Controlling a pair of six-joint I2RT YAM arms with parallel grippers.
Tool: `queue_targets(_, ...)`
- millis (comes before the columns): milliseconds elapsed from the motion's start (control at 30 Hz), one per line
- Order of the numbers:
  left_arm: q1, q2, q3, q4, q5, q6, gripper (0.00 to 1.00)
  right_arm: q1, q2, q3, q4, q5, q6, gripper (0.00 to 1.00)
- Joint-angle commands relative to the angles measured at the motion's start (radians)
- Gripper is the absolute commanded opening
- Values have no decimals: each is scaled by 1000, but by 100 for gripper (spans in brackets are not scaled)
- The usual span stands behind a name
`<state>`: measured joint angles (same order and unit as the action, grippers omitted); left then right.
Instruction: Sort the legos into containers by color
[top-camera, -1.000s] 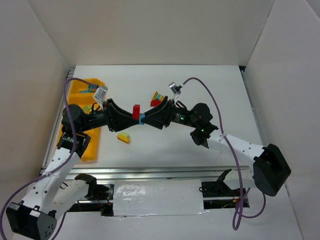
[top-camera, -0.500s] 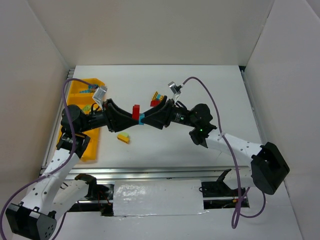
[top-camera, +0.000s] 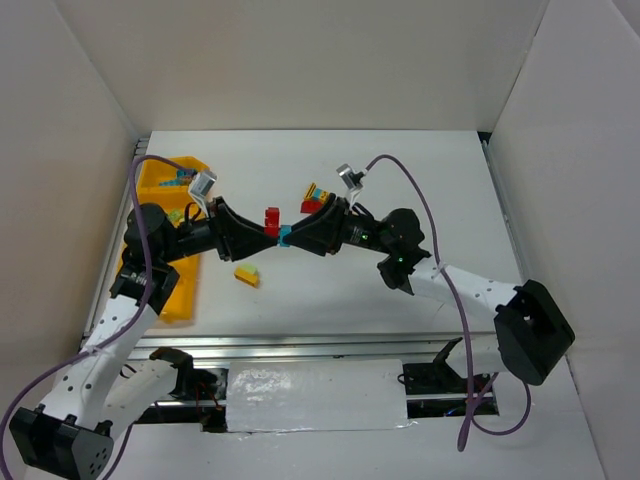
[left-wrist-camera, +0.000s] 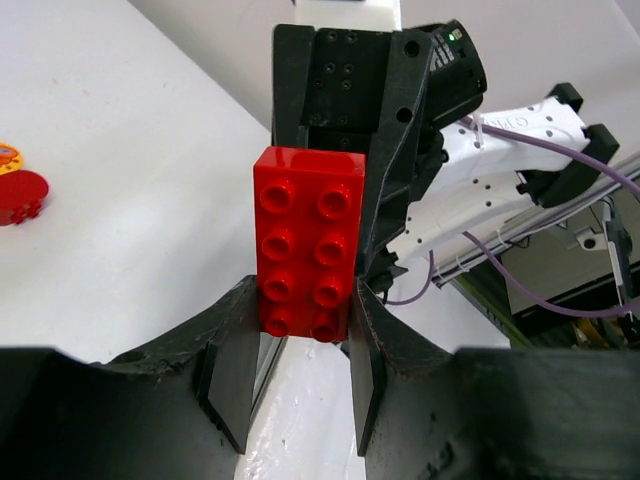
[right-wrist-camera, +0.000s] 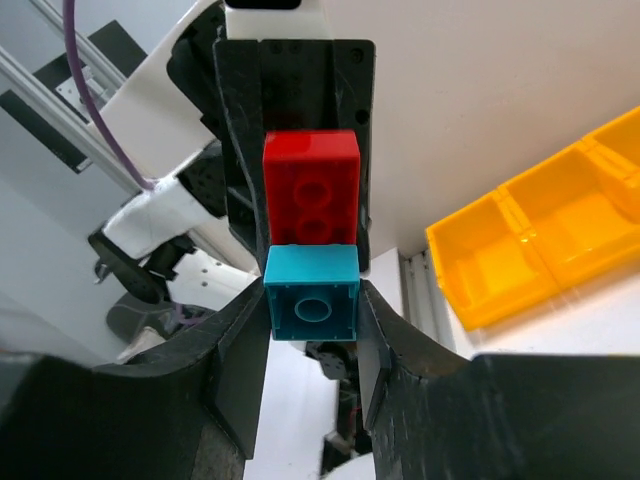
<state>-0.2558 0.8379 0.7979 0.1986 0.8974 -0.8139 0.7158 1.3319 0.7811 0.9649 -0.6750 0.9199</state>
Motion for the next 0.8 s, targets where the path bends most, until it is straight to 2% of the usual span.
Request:
queue_targets(0, 29, 12, 73, -111, -51, 84, 0, -74, -4, -63, 170, -20, 22, 0)
queue_targets(200, 191, 56, 61, -59, 18, 7, 0, -150, 24, -141, 247, -47, 85, 0)
queue_targets(300, 251, 76, 99, -134, -7, 47, 0, -168, 23, -154, 219, -32, 70, 0)
queue_targets(333, 298, 87, 122, -307, -134, 76, 0, -173, 10, -158, 177, -17, 59, 0)
queue_targets(400, 331, 130, 181, -454, -309, 134, 0, -188, -5, -169, 103, 29, 45, 0)
queue_targets(433, 349, 148, 190, -514, -483, 136, 0, -188, -28, -171, 78, 46, 30, 0)
queue_targets(467, 381, 167, 176, -565, -555, 105, 0, -190, -39, -172, 52, 58, 19, 0)
queue_targets(533, 426, 175, 149, -580, -708, 62, 0, -190, -77, -169, -30, 93, -10, 0)
queue_targets(767, 443, 197, 110, -675, -1155, -139, 0, -188, -168, -108, -299, 158, -108, 0)
